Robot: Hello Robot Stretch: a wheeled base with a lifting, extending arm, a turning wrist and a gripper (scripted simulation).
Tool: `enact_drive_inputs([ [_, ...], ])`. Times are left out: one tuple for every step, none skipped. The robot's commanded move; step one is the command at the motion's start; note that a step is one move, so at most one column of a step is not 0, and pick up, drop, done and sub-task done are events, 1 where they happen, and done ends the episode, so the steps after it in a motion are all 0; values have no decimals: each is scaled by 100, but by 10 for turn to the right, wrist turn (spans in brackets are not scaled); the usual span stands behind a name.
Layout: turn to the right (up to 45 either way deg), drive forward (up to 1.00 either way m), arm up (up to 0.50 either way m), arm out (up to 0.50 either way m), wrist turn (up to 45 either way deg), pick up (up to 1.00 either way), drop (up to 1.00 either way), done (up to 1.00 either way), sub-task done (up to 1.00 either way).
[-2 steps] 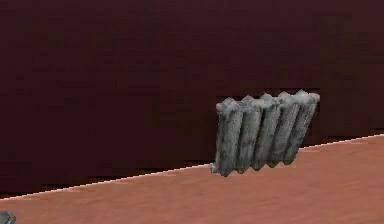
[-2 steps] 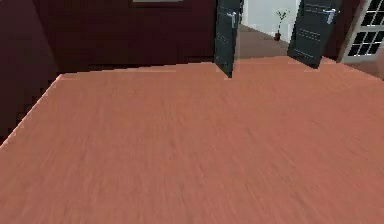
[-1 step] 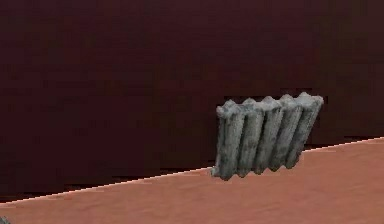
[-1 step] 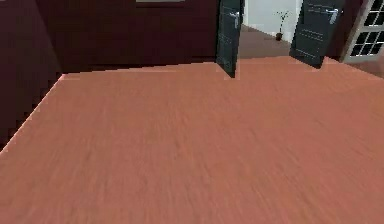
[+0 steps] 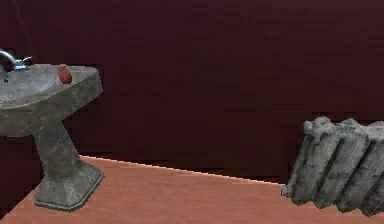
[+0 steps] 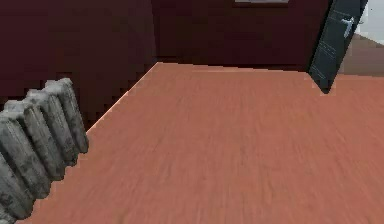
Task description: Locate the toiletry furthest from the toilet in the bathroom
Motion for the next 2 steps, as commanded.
enact_drive_inputs([
  [0,50,0,0,0,0,0,0,0],
  [-450,0,0,0,0,0,0,0,0],
])
